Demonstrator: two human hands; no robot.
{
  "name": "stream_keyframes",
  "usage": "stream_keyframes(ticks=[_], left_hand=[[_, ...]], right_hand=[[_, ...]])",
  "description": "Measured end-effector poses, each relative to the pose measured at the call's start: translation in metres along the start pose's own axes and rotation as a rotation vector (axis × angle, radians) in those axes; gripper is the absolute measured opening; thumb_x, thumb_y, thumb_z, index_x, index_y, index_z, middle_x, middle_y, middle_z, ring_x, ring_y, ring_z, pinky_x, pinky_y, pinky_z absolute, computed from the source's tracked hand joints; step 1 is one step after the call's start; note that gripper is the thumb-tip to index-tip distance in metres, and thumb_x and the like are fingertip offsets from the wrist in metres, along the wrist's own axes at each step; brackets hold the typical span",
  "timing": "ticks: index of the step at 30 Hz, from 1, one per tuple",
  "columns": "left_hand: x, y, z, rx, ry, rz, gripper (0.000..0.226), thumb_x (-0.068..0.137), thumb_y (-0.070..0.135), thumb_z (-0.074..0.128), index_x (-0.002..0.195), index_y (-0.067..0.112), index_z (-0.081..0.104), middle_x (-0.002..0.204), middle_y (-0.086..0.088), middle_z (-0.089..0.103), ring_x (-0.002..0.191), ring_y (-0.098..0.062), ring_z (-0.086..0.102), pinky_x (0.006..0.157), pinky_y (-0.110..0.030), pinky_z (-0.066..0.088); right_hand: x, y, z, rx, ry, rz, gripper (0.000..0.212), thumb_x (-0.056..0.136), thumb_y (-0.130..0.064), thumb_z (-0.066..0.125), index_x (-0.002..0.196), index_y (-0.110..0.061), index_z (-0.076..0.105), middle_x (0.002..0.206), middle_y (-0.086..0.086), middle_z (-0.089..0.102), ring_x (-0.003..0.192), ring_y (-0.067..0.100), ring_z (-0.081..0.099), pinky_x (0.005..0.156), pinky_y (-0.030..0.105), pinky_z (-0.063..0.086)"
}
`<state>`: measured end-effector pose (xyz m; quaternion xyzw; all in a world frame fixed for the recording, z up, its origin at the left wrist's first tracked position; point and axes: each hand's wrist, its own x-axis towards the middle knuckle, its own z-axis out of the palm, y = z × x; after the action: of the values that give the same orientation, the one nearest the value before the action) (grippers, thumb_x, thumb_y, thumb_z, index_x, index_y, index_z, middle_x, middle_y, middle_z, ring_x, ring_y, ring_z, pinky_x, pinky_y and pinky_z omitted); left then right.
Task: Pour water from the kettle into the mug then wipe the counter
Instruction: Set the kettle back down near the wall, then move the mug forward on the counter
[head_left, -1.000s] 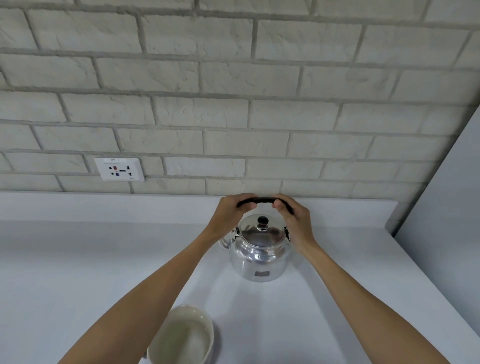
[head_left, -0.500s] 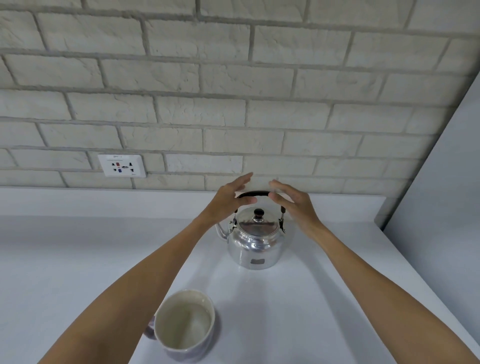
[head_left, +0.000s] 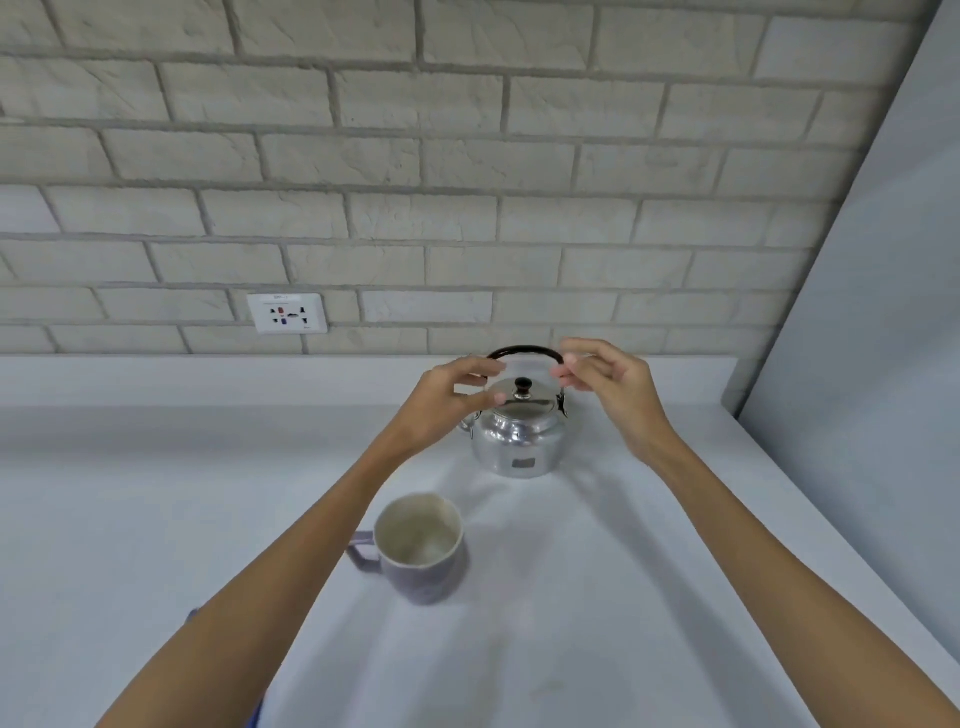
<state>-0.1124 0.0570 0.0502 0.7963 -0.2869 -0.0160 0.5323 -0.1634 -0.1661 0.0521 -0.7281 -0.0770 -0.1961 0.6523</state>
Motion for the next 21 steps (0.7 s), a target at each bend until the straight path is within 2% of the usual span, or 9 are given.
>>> stream_keyframes(ticks=[2, 5, 8, 11, 15, 18, 21], left_hand=[[-0.025, 0.004, -0.002, 0.005, 0.006, 0.005, 0.026, 0.084, 0.022, 0.07, 0.11, 0.017, 0.068, 0.114, 0.002, 0.069, 0.103, -0.012, 0.063, 0.083, -0.018, 0.052], [-0.064, 0.009, -0.006, 0.004, 0.021, 0.012, 0.013, 0.085, 0.022, 0.069, 0.097, 0.025, 0.07, 0.105, 0.008, 0.071, 0.091, -0.004, 0.065, 0.08, -0.016, 0.051], [-0.101, 0.009, -0.012, 0.021, 0.054, -0.018, 0.01, 0.085, 0.023, 0.069, 0.092, 0.031, 0.07, 0.101, 0.015, 0.071, 0.085, 0.003, 0.064, 0.074, -0.011, 0.049], [-0.137, 0.001, -0.019, 0.009, 0.104, -0.072, 0.008, 0.085, 0.024, 0.068, 0.091, 0.025, 0.073, 0.097, 0.012, 0.072, 0.084, -0.001, 0.064, 0.07, -0.012, 0.05], [-0.179, -0.015, -0.025, -0.028, 0.143, -0.113, 0.008, 0.086, 0.016, 0.066, 0.088, 0.019, 0.073, 0.092, 0.004, 0.072, 0.073, -0.003, 0.061, 0.059, -0.01, 0.046], [-0.203, -0.029, -0.032, 0.002, 0.164, -0.148, 0.009, 0.085, 0.018, 0.068, 0.084, 0.025, 0.073, 0.085, 0.011, 0.072, 0.072, -0.003, 0.061, 0.062, -0.01, 0.046], [-0.226, -0.044, -0.041, 0.028, 0.183, -0.202, 0.013, 0.085, 0.019, 0.067, 0.081, 0.031, 0.07, 0.083, 0.018, 0.071, 0.073, -0.001, 0.061, 0.064, -0.009, 0.046]], right_hand=[[-0.024, -0.008, 0.009, 0.014, -0.006, 0.01, 0.014, 0.092, -0.013, 0.061, 0.1, -0.02, 0.071, 0.076, -0.001, 0.076, 0.071, 0.01, 0.068, 0.071, 0.015, 0.051], [-0.059, -0.015, 0.024, -0.029, -0.009, 0.034, 0.014, 0.092, -0.015, 0.06, 0.094, -0.019, 0.074, 0.065, -0.003, 0.07, 0.062, 0.007, 0.061, 0.062, 0.013, 0.046], [-0.09, -0.017, 0.04, -0.036, -0.021, 0.095, 0.015, 0.092, -0.017, 0.06, 0.092, -0.011, 0.073, 0.061, 0.0, 0.061, 0.055, 0.006, 0.051, 0.056, 0.012, 0.041], [-0.117, -0.014, 0.06, -0.056, -0.028, 0.168, 0.015, 0.092, -0.019, 0.061, 0.087, -0.011, 0.072, 0.06, -0.003, 0.052, 0.056, 0.007, 0.044, 0.056, 0.014, 0.039], [-0.147, -0.005, 0.095, -0.09, -0.078, 0.224, 0.018, 0.091, -0.026, 0.062, 0.079, -0.013, 0.068, 0.055, -0.009, 0.046, 0.054, 0.009, 0.038, 0.054, 0.019, 0.035], [-0.166, 0.004, 0.121, -0.093, -0.126, 0.24, 0.028, 0.09, -0.03, 0.062, 0.075, -0.007, 0.061, 0.054, -0.007, 0.045, 0.051, 0.01, 0.037, 0.051, 0.018, 0.033], [-0.181, 0.013, 0.149, -0.105, -0.171, 0.285, 0.029, 0.09, -0.028, 0.062, 0.071, -0.007, 0.058, 0.054, -0.006, 0.051, 0.048, 0.009, 0.04, 0.049, 0.017, 0.035]])
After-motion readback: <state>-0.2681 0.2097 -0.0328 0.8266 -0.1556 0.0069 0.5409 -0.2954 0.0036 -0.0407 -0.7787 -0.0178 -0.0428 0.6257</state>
